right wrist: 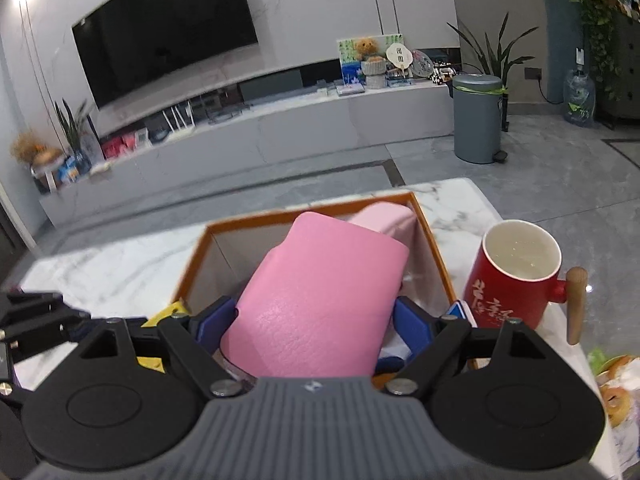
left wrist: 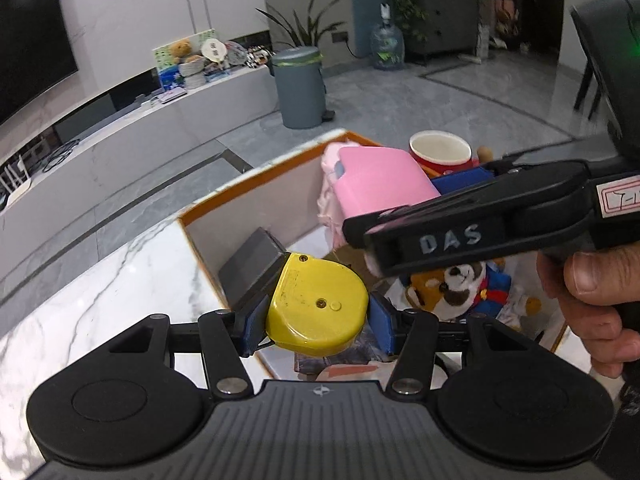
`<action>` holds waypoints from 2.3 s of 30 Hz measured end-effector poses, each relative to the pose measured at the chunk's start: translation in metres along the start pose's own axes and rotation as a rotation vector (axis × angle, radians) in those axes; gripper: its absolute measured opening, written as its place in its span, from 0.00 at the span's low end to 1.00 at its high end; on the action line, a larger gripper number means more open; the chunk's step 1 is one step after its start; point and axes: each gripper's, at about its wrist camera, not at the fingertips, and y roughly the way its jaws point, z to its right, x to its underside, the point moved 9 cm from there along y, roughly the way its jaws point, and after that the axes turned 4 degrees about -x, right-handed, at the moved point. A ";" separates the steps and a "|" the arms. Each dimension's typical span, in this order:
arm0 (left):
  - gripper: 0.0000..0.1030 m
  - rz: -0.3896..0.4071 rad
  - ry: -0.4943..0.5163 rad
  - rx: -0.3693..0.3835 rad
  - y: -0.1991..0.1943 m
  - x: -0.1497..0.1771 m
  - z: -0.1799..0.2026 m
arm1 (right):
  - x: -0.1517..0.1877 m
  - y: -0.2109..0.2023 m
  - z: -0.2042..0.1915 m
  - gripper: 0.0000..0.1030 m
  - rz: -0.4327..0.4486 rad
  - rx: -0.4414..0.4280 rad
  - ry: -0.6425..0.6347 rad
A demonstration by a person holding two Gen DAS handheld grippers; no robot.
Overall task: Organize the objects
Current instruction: 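Carry the tape measure and pink wallet over the box with both grippers, then lower the tape measure and wallet into the box and open both grippers, then withdraw both open grippers up from the box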
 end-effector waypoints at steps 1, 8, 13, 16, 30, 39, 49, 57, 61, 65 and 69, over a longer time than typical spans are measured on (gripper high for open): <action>0.60 -0.006 0.014 -0.003 0.004 0.001 0.003 | 0.002 0.003 0.002 0.83 -0.010 0.006 -0.007; 0.60 -0.049 0.048 0.004 0.022 0.011 0.015 | 0.014 0.019 0.014 0.84 -0.061 0.025 -0.015; 0.60 -0.069 0.058 0.000 0.030 0.018 0.016 | 0.018 0.022 0.015 0.84 -0.074 0.025 -0.004; 0.60 -0.083 0.058 -0.004 0.033 0.023 0.015 | 0.019 0.024 0.016 0.84 -0.085 0.028 -0.001; 0.62 -0.104 0.142 -0.039 0.029 0.033 0.024 | 0.020 0.027 0.016 0.85 -0.111 0.036 0.015; 0.81 -0.080 0.083 -0.051 0.017 0.030 0.017 | 0.020 0.024 0.014 0.90 -0.099 0.027 0.017; 0.87 -0.019 -0.133 -0.013 -0.007 0.017 -0.004 | 0.012 0.010 0.009 0.90 -0.059 0.008 0.014; 0.94 0.030 -0.241 -0.088 -0.028 0.010 -0.020 | 0.004 0.000 0.006 0.90 -0.025 0.007 0.012; 0.94 0.050 -0.306 -0.099 -0.037 0.011 -0.026 | -0.001 -0.008 0.004 0.91 0.002 0.009 0.000; 0.99 0.008 -0.332 -0.138 -0.040 0.015 -0.027 | -0.003 -0.011 0.006 0.91 0.012 0.015 -0.001; 1.00 -0.005 -0.373 -0.173 -0.045 0.021 -0.030 | -0.005 -0.016 0.007 0.91 0.027 0.031 -0.011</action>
